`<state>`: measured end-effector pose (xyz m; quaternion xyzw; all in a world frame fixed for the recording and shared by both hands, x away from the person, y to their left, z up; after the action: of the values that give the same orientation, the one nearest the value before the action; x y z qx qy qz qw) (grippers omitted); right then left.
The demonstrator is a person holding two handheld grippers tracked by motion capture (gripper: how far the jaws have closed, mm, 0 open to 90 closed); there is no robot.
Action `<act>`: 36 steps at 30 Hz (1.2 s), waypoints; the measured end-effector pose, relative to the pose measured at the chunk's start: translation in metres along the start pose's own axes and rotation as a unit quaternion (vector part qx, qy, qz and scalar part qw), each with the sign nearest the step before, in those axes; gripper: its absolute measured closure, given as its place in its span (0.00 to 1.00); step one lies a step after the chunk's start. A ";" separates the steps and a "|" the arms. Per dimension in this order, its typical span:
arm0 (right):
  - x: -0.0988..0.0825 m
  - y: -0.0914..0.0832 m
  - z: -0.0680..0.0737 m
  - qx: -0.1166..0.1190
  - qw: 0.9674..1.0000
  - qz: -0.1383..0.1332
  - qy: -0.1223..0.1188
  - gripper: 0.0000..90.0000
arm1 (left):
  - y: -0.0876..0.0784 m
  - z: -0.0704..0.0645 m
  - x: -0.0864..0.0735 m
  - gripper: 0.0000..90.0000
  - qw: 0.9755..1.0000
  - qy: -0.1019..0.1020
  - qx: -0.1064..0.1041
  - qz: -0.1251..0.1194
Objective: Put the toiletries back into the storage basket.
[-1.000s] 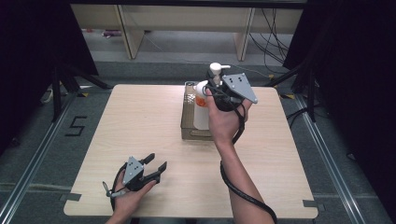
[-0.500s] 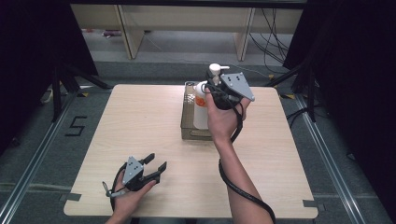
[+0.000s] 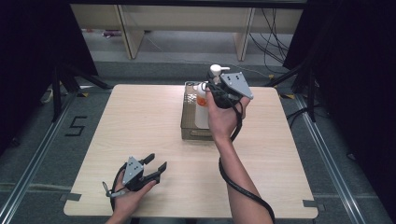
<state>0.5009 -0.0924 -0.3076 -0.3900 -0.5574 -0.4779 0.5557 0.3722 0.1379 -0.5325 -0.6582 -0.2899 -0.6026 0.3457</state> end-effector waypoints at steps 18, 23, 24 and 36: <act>-0.007 0.006 -0.002 -0.003 1.000 0.009 -0.002 0.67 | 0.000 0.000 0.000 0.43 1.000 0.001 -0.001 0.000; -0.008 0.007 -0.004 -0.006 1.000 0.011 -0.002 0.67 | 0.000 0.000 0.000 0.43 1.000 0.000 -0.001 0.000; -0.009 0.007 -0.004 -0.007 1.000 0.013 -0.001 0.67 | -0.002 -0.001 -0.001 0.43 1.000 -0.006 0.007 0.012; -0.019 0.007 -0.003 -0.005 1.000 0.023 -0.001 0.67 | 0.000 0.000 0.000 0.43 1.000 0.002 -0.003 0.000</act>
<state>0.5099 -0.0914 -0.3264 -0.4061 -0.5460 -0.4674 0.5644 0.3720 0.1374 -0.5325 -0.6580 -0.2875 -0.6046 0.3447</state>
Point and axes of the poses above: each handheld gripper's, and its own axes: y roughly forward along the jaws, x roughly out of its top, z roughly to its left, the point moved 5 cm from there along y, roughly forward along the jaws, and after that the axes turned 6 degrees about -z, right-handed, at the moved point
